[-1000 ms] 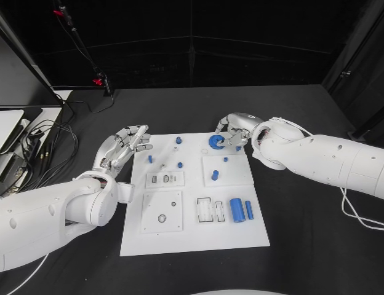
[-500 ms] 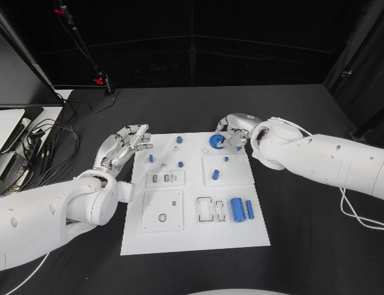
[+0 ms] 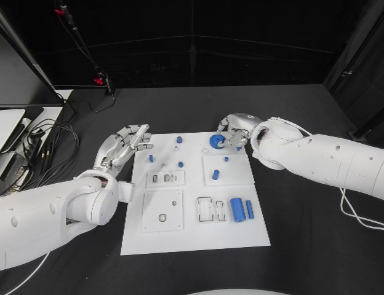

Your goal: Assemble the parts on the task board

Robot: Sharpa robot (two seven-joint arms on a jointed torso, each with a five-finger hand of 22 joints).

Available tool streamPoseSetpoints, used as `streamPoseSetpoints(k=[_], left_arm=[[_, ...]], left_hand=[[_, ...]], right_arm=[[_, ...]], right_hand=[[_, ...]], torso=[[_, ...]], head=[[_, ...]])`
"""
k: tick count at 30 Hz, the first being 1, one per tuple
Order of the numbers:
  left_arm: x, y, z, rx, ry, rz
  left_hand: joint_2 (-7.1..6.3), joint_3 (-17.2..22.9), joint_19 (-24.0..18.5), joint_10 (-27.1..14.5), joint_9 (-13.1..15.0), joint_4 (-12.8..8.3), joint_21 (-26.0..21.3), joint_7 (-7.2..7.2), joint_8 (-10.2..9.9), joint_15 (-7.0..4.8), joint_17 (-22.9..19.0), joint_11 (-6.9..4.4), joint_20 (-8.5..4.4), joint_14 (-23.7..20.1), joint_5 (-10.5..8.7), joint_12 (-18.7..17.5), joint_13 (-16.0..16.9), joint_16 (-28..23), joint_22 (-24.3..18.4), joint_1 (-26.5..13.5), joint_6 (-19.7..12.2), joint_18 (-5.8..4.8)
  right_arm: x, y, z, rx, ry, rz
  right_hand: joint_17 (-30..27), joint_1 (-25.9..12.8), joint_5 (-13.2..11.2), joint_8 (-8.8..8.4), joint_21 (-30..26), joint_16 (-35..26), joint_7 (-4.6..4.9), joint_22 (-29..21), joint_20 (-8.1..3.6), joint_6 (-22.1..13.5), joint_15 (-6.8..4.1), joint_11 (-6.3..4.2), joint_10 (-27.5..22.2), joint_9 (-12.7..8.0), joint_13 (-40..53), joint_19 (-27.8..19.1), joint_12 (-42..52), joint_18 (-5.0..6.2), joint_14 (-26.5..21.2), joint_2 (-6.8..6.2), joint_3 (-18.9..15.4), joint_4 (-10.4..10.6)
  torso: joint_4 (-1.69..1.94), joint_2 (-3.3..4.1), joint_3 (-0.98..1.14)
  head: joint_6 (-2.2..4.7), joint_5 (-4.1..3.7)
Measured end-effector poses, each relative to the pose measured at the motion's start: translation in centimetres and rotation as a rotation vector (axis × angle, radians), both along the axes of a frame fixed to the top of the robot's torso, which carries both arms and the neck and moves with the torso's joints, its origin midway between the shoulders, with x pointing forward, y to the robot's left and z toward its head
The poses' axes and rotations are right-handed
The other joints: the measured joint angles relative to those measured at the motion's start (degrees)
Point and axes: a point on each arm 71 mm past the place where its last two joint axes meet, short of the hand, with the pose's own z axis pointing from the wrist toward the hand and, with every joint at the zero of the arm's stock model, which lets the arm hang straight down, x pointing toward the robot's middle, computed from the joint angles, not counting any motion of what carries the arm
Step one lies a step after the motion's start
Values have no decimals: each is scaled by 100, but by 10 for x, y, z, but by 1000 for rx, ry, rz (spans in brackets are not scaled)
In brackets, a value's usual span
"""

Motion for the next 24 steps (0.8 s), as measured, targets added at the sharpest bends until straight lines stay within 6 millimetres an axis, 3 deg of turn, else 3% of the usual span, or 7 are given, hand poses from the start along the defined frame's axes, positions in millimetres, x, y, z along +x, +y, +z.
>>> streamPoseSetpoints(k=[14, 24], left_arm=[[0, 0, 0, 0, 0, 0], [0, 0, 0, 0, 0, 0]], left_hand=[[0, 0, 0, 0, 0, 0, 0, 0, 0, 0, 0, 0, 0, 0, 25, 0, 0, 0, 0, 0, 0, 0], [23, 0, 0, 0, 0, 0, 0, 0, 0, 0, 0, 0, 0, 0, 44, 0, 0, -10, 1, 23, 0, 0]], right_arm=[[0, -1, -1, -7, 12, -20], [1, 0, -2, -12, 23, -26]], right_hand=[[0, -106, 0, -318, 0, 0, 48, 0, 0, 150, 14, 63, 21, -134, 0, 0, 0, 0, 14, -60, 88, 55], [-1, -106, 0, -394, 0, 0, 48, 0, 13, 150, 22, 63, 21, -164, 0, -13, 0, 0, 21, -60, 113, 81]], torso=[[-1, 0, 1], [-1, 0, 2]], head=[[-4, 4], [-4, 8]])
